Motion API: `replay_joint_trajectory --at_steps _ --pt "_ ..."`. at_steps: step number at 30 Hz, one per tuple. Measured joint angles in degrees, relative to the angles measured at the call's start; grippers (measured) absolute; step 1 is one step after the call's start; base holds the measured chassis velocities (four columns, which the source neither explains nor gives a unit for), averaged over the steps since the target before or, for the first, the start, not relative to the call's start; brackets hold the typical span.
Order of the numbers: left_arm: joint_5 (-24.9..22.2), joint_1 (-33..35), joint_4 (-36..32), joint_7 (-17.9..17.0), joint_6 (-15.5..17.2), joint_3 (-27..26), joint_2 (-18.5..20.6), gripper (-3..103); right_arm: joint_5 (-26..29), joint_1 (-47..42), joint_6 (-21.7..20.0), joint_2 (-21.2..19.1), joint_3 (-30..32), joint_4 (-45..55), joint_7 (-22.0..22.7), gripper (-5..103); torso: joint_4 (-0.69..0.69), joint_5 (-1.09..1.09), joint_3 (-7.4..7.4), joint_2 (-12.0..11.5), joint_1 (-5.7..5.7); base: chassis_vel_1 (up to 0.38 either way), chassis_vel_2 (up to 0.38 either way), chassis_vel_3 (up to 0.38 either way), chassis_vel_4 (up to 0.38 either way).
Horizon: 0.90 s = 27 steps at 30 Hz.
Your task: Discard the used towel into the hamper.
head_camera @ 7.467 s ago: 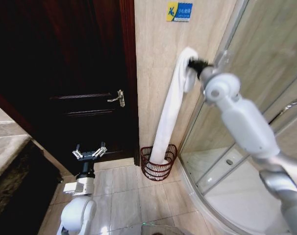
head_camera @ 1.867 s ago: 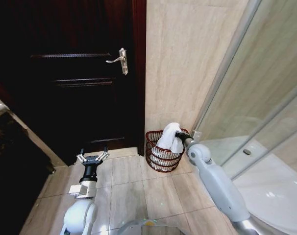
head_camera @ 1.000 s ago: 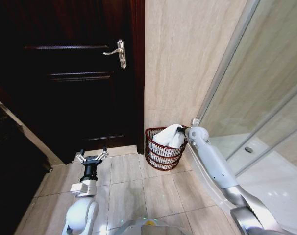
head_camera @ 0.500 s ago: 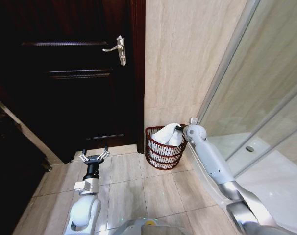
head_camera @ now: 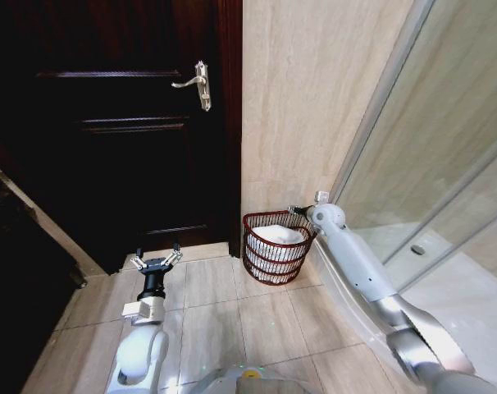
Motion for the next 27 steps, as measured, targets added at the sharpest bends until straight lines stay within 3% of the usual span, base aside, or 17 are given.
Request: replay_joint_trajectory --at_steps 5,16,21,22,23,24,27 --pt "0.01 0.23 -0.23 0.01 0.49 0.44 -0.13 100 0.66 -1.38 0.0 -0.29 0.53 1.56 0.66 99 -0.02 0.01 0.05 0.07 0.01 0.0 0.0 0.0 0.0" --pt "-0.03 0.55 -0.43 -0.86 1.53 0.55 0.24 100 0.64 -4.66 0.05 -1.29 1.17 6.13 0.84 100 0.0 0.01 0.11 0.17 0.05 0.0 0.0 0.0 0.0" --pt "-0.6 1.04 -0.1 -0.95 3.29 0.5 0.41 100 -5.86 -12.74 3.12 -4.32 5.89 16.7 -3.87 100 0.0 0.0 0.13 0.2 0.06 0.0 0.0 0.0 0.0" --pt "-0.95 1.16 -0.08 -0.79 3.67 0.49 0.39 100 -8.85 -14.98 5.05 -5.1 6.75 18.97 -5.56 100 -0.01 -0.01 0.13 0.21 0.06 0.0 0.0 0.0 0.0" --pt "-1.74 1.41 -0.07 -0.47 4.24 0.37 0.41 100 -17.36 -20.33 10.19 -6.42 8.43 23.11 -9.9 100 -0.03 0.02 0.13 0.23 0.06 0.0 0.0 0.0 0.0" --pt "-1.74 1.41 -0.07 -0.47 4.24 0.37 0.41 100 -17.36 -20.33 10.19 -6.42 8.43 23.11 -9.9 100 -0.03 0.02 0.13 0.23 0.06 0.0 0.0 0.0 0.0" --pt "-2.89 2.1 -0.54 0.12 4.6 0.1 0.78 100 -29.25 -31.36 17.28 -7.18 13.85 31.35 -16.08 100 -0.02 0.01 0.15 0.23 0.06 0.0 0.0 0.0 0.0"
